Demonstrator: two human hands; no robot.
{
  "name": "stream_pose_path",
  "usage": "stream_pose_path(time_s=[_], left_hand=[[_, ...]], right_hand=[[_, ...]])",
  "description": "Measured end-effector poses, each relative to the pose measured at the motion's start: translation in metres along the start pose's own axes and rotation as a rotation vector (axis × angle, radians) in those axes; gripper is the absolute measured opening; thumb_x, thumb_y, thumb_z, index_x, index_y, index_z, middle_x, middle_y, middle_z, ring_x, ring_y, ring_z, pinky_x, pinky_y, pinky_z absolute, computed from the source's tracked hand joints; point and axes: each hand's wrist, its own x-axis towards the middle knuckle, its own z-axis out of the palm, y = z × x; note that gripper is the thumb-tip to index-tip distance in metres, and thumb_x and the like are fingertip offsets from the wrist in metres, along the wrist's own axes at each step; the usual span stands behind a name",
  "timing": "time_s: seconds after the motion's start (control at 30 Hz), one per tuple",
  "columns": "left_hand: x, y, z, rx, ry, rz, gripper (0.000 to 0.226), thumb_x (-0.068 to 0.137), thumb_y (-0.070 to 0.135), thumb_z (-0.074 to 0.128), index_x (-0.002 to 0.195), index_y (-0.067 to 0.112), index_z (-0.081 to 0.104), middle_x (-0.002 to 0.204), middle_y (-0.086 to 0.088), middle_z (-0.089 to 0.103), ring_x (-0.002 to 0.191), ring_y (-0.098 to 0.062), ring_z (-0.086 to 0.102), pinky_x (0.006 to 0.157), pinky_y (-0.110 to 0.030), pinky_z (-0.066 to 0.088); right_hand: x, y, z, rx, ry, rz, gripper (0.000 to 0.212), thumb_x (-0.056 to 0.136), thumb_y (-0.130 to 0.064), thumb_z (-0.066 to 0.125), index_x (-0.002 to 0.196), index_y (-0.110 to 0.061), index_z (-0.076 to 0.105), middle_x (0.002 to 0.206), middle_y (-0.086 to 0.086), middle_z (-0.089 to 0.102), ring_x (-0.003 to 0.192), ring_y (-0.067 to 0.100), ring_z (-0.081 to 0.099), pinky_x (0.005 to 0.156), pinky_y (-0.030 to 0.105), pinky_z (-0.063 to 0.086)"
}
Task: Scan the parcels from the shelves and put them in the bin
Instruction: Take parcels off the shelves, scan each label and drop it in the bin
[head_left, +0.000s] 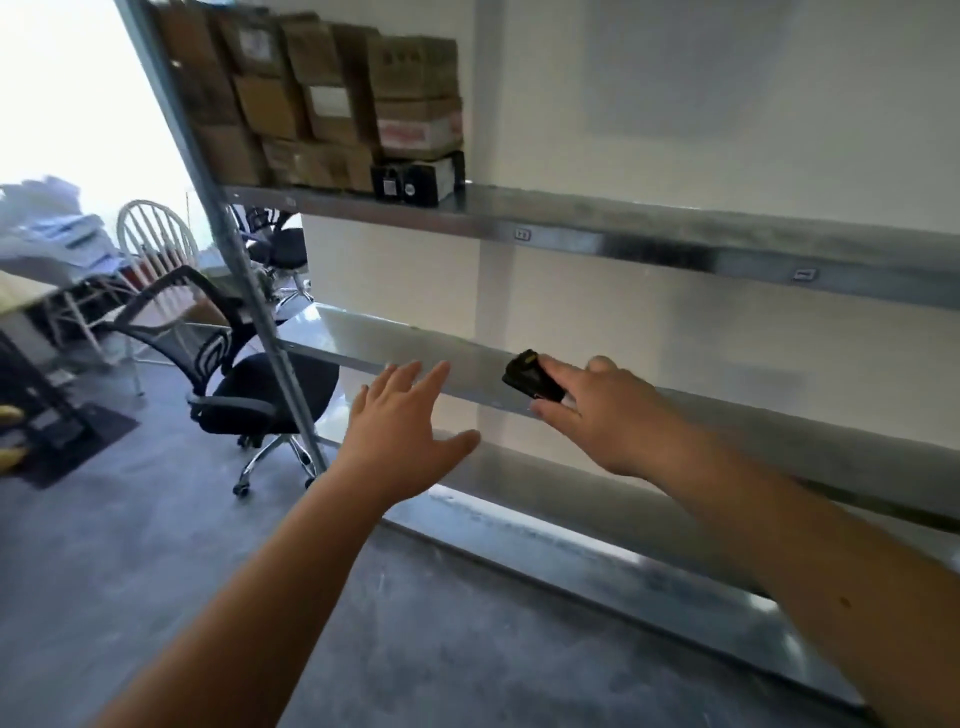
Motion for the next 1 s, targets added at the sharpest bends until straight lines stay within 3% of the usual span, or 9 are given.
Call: stream_pose_path(time_s=[0.37, 0.5, 0.63, 0.73, 0.87, 1.0], left_hand=[[0.087, -0.041, -0.076, -0.043, 0.147, 0.072, 0.091, 0.091, 0.066, 0.065, 0.165, 0.036, 0.021, 0.172, 0.000, 0.023, 0.160, -0.025, 0.014, 0.129, -0.051, 0.018], [0.128, -0.055, -0.088, -0.013, 0.187, 0.070, 0.091, 0.092, 0.064, 0.065, 0.165, 0.034, 0.021, 0.171, 0.000, 0.024, 0.159, -0.024, 0.016, 0.128, -0.049, 0.019], [0.176, -0.070, -0.095, 0.022, 0.217, 0.054, 0.090, 0.091, 0.065, 0.065, 0.165, 0.032, 0.024, 0.169, -0.001, 0.028, 0.157, -0.025, 0.022, 0.127, -0.049, 0.024], [0.220, -0.076, -0.108, 0.036, 0.253, 0.058, 0.087, 0.091, 0.064, 0.065, 0.164, 0.033, 0.028, 0.167, 0.003, 0.031, 0.155, -0.024, 0.024, 0.125, -0.049, 0.026], [0.277, -0.079, -0.132, 0.032, 0.316, 0.056, 0.087, 0.092, 0.060, 0.067, 0.164, 0.032, 0.028, 0.165, 0.004, 0.034, 0.154, -0.024, 0.026, 0.123, -0.049, 0.028], [0.330, -0.081, -0.148, 0.000, 0.320, 0.090, 0.089, 0.090, 0.059, 0.069, 0.163, 0.033, 0.026, 0.166, 0.005, 0.032, 0.152, -0.025, 0.029, 0.123, -0.051, 0.032]], right_hand=[[0.093, -0.048, -0.051, -0.043, 0.130, -0.082, 0.063, 0.103, -0.064, 0.040, 0.160, -0.043, 0.025, 0.116, 0.004, 0.049, 0.090, 0.017, 0.054, 0.074, 0.033, 0.046], [0.141, -0.047, -0.064, -0.069, 0.155, -0.117, 0.064, 0.102, -0.065, 0.041, 0.160, -0.043, 0.027, 0.135, 0.008, 0.052, 0.111, 0.025, 0.057, 0.090, 0.040, 0.052], [0.195, -0.048, -0.077, -0.083, 0.158, -0.160, 0.058, 0.102, -0.064, 0.042, 0.157, -0.044, 0.032, 0.121, 0.004, 0.055, 0.095, 0.020, 0.057, 0.083, 0.040, 0.053], [0.241, -0.042, -0.087, -0.064, 0.165, -0.159, 0.057, 0.102, -0.065, 0.040, 0.156, -0.047, 0.032, 0.126, 0.006, 0.054, 0.100, 0.023, 0.058, 0.088, 0.040, 0.053], [0.306, -0.039, -0.106, -0.059, 0.193, -0.199, 0.053, 0.103, -0.063, 0.041, 0.154, -0.047, 0.034, 0.112, 0.003, 0.052, 0.091, 0.018, 0.057, 0.084, 0.038, 0.055], [0.358, -0.034, -0.115, -0.015, 0.236, -0.190, 0.055, 0.103, -0.062, 0.042, 0.155, -0.045, 0.033, 0.111, 0.002, 0.051, 0.091, 0.018, 0.057, 0.083, 0.037, 0.053]])
